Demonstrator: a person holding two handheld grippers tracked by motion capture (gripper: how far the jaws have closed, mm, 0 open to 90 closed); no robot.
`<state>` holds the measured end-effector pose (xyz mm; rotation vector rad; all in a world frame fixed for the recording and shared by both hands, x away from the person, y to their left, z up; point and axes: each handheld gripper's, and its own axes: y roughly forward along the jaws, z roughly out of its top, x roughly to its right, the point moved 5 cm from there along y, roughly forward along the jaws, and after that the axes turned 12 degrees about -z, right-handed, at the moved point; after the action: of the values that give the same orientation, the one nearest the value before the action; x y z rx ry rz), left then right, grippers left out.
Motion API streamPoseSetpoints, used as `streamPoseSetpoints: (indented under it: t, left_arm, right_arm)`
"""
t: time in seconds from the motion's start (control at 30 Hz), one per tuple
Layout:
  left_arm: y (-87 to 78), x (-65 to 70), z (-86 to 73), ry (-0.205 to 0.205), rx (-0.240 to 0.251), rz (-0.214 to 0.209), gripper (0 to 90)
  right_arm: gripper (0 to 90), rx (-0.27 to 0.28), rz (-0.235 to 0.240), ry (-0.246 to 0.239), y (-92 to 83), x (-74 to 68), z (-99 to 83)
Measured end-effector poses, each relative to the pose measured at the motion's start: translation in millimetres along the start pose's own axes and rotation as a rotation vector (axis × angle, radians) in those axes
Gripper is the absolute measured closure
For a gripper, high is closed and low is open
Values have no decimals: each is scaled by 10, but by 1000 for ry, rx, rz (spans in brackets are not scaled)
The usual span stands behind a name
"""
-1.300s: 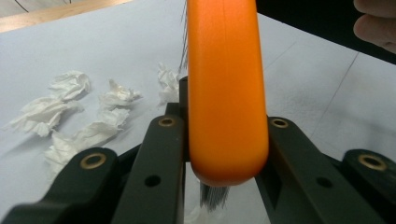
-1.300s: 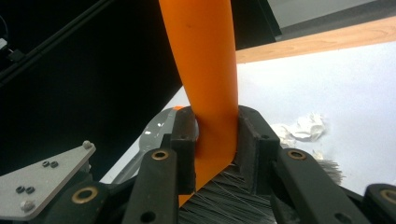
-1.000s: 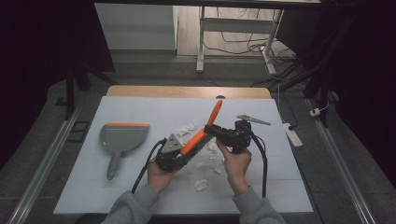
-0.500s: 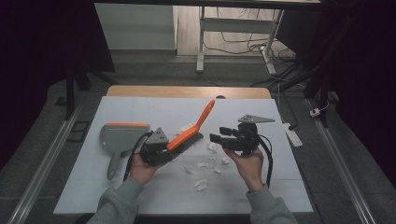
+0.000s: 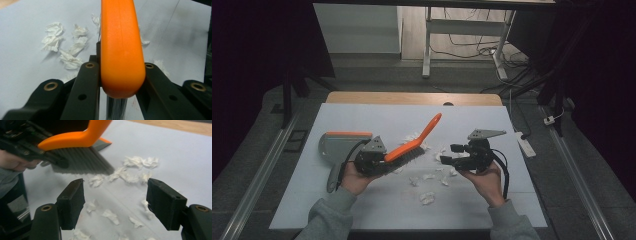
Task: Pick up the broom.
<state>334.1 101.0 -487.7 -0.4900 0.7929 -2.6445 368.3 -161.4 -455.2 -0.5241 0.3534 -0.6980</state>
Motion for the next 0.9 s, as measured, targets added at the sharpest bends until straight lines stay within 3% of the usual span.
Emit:
streamPoseSetpoints:
  t: [0.07, 0.27, 0.43, 0.73, 0.9]
  left_arm:
    - [7, -7, 12, -2, -7, -8, 784]
    - [8, 7, 111, 33, -93, -14, 783]
    - [36, 14, 160, 40, -143, -39, 783]
    - [143, -19, 208, 74, -263, -75, 783]
    - [216, 11, 256, 89, -323, -126, 783]
  right_arm:
    - [294, -1, 5, -15, -23, -17, -11]
    - [293, 1, 12, -87, -125, -76, -12]
    - [289, 1, 15, -148, -193, -169, 24]
    - [275, -25, 14, -196, -165, -220, 30]
    - [275, -39, 6, -247, -134, -263, 46]
